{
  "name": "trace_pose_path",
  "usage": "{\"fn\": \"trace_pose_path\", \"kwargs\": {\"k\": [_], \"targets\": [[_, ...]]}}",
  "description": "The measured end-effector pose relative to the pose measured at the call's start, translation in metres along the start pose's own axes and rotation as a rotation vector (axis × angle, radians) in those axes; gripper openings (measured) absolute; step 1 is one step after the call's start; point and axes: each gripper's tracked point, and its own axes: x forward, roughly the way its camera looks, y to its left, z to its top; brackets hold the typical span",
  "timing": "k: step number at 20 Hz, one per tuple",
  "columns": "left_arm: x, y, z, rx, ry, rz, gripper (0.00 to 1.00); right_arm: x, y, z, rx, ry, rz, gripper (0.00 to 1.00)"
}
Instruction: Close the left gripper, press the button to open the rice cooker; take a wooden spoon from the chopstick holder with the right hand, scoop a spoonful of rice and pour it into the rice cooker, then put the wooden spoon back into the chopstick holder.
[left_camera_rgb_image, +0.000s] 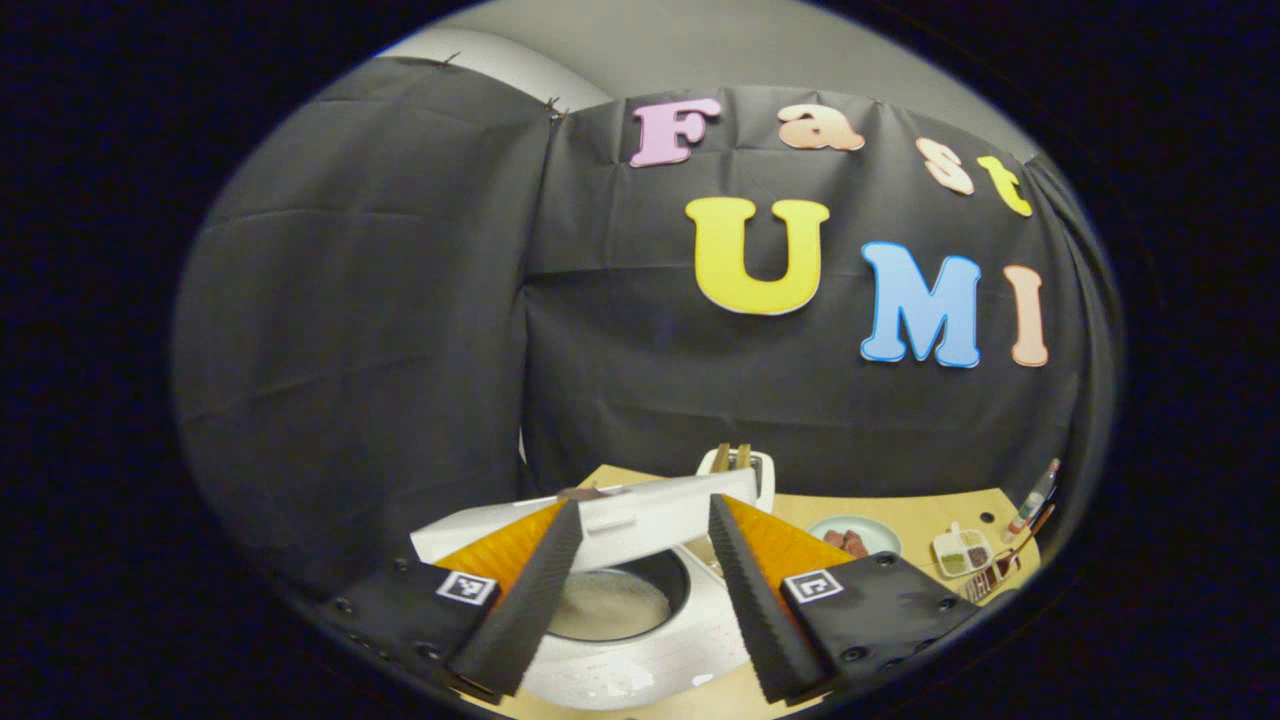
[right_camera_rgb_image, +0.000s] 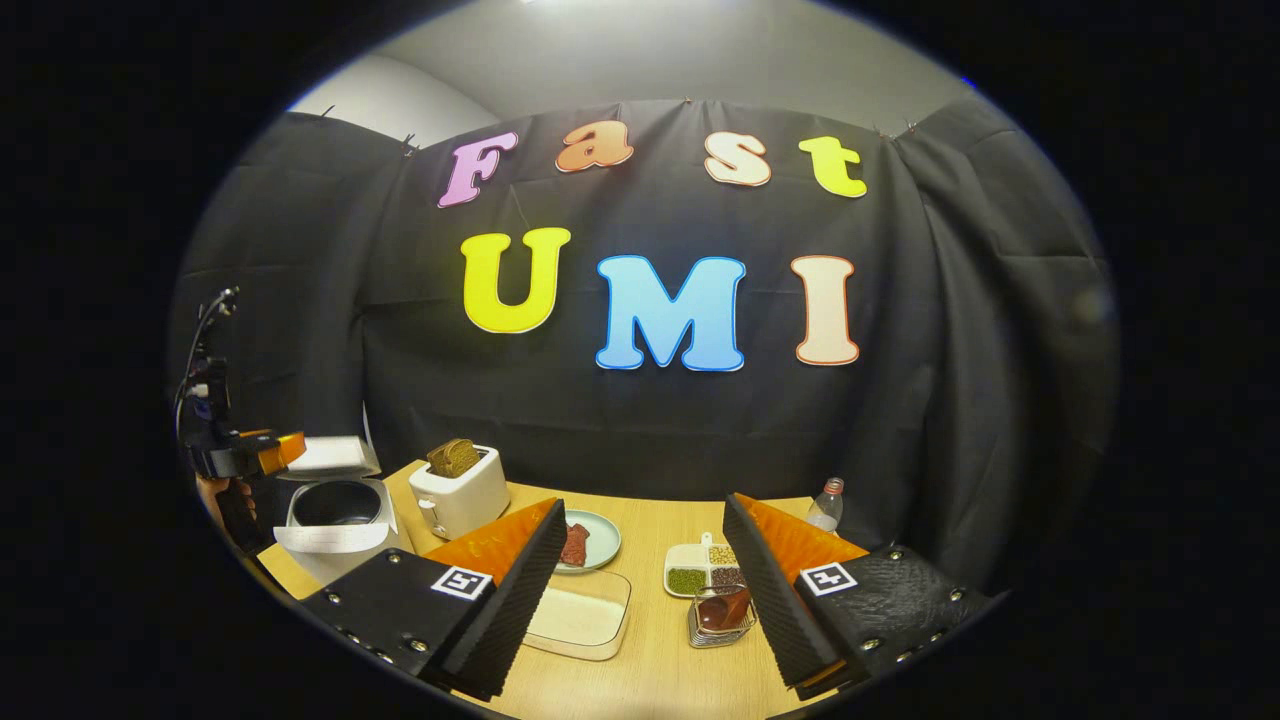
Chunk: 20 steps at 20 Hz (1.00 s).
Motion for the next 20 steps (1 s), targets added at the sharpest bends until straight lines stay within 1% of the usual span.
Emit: {"fn": "trace_pose_path", "kwargs": {"k": [1, 2, 4, 6, 8, 11, 13, 16, 18, 20], "targets": [[-0.005, -0.011, 0.005, 0.000, -0.022, -0.028, 0.95, -0.001, 0.000, 0.001, 0.000, -0.008, 0.003, 0.96], [-0.024, -0.024, 0.019, 0.000, -0.050, -0.054, 1.00, -0.002, 0.000, 0.004, 0.001, -0.014, 0.003, 0.96], [-0.042, -0.048, 0.038, 0.002, -0.104, -0.094, 0.97, -0.002, -0.001, 0.005, 0.007, -0.024, 0.003, 0.96], [-0.061, -0.077, 0.052, 0.004, -0.144, -0.136, 0.99, -0.001, -0.003, 0.006, 0.020, -0.029, 0.001, 0.96], [-0.075, -0.104, 0.062, -0.001, -0.174, -0.178, 0.97, -0.002, -0.005, 0.005, 0.033, -0.032, -0.006, 0.96], [-0.090, -0.133, 0.066, 0.026, -0.209, -0.234, 0.97, -0.002, -0.008, 0.003, 0.053, -0.038, -0.020, 0.96], [-0.095, -0.152, 0.066, 0.024, -0.214, -0.285, 0.97, -0.001, -0.013, -0.001, 0.063, -0.041, -0.041, 0.96], [-0.097, -0.173, 0.063, -0.007, -0.217, -0.366, 0.96, 0.000, -0.028, -0.014, 0.104, -0.033, -0.091, 0.96], [-0.098, -0.177, 0.065, -0.031, -0.231, -0.392, 0.97, 0.003, -0.039, -0.022, 0.126, -0.034, -0.115, 0.96], [-0.094, -0.178, 0.056, -0.033, -0.219, -0.408, 0.96, 0.013, -0.055, -0.035, 0.127, -0.024, -0.141, 0.96]]}}
